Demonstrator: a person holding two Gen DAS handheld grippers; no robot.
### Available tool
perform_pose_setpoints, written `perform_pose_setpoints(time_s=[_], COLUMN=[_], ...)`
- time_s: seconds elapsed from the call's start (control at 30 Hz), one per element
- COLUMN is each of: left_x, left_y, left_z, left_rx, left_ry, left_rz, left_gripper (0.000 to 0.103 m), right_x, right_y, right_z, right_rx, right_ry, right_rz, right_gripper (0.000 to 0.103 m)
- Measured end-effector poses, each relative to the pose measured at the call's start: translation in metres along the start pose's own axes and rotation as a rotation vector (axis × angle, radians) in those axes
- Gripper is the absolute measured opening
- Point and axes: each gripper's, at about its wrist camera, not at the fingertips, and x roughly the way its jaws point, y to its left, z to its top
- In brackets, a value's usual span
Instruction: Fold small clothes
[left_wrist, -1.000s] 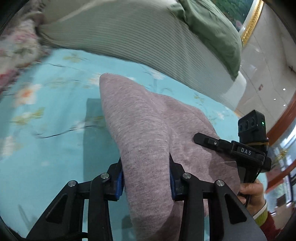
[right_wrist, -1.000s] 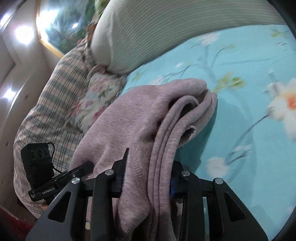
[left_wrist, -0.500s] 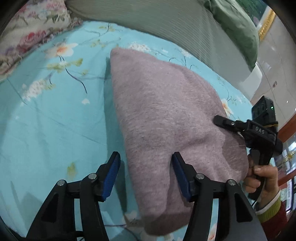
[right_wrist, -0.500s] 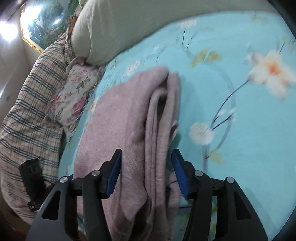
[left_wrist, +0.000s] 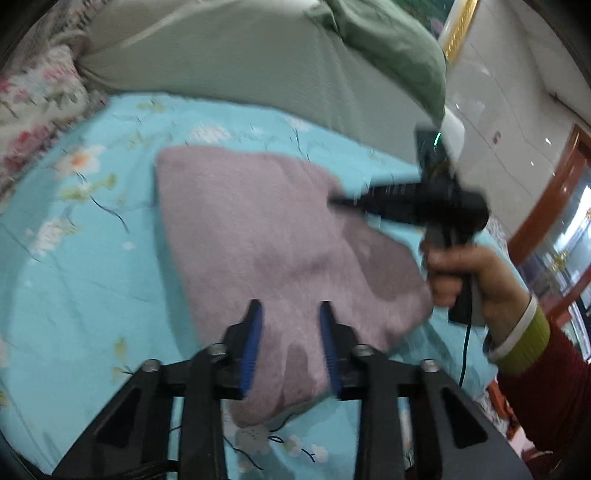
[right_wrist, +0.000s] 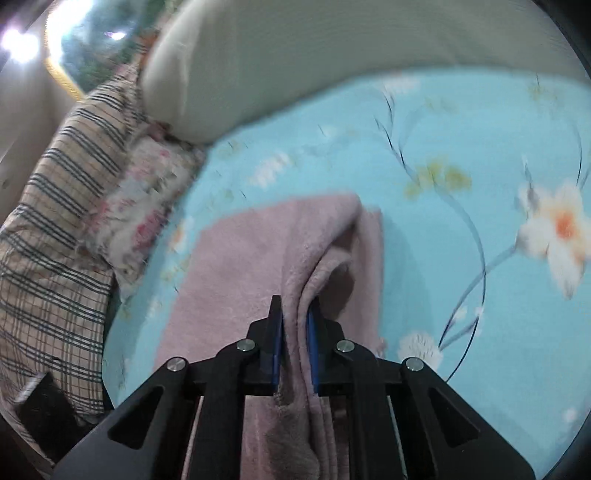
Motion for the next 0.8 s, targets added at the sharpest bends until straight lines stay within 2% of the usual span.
perform_pose_setpoints(time_s=[0.07,0.13,0.23,0.33,0.4,0.5,0.57,0.63,0.67,0.73,0.8], left_x=[0.006,0.018,0.035,0.029,0.028,0.023,0.021,0.020,0.019,0.020,0.018], left_y=[0.001,0.006,0.005,0.003,0.006,0.010,0.011,0.011,0.010,0.007,0.006], left_z=[-0.005,-0.010,-0.018,-0.023,-0.025,-0.027,-0.028,-0.029,-0.031,-0.032,-0.034], left_rx=[-0.009,-0.039,-0.035,-0.029,-0.017,-0.011,-0.013,-0.011,-0.006,0.004,0.006], left_ry=[0.021,0.057,0.092,0.087,0.091,0.100,0.100,0.098,0.096,0.095,0.097], left_rz=[-0.021,-0.025,0.021,0.023,0.023,0.017,0.021,0.031,0.038,0.052,0.057], left_gripper=[0.022,0.021,0.018,0.018,0.018,0.018,0.017,0.017,0.017,0.017,0.017], right_x=[0.014,0.034,0.016,-0.024,-0.053,-0.060,-0.046,-0.028,-0.024,-0.033,-0.037], right_y=[-0.004,-0.017,-0.022,-0.005,0.011,0.025,0.019,0.002,-0.010,-0.021,-0.023], right_z=[-0.002,-0.012,-0.019,-0.023,-0.033,-0.056,-0.082,-0.107,-0.119,-0.128,-0.129], right_rx=[-0.025,0.001,0.050,0.031,0.014,-0.025,-0.021,0.008,0.045,0.095,0.107], right_ry=[0.047,0.128,0.088,-0.011,-0.079,-0.037,0.049,0.120,0.117,0.049,0.036], right_rz=[-0.063,-0.083,-0.055,-0.070,0.012,0.090,0.047,-0.019,-0.017,0.032,0.034], right_gripper=[0.013,0.016,0.024,0.025,0.025,0.025,0.025,0.020,0.008,0.005,0.005])
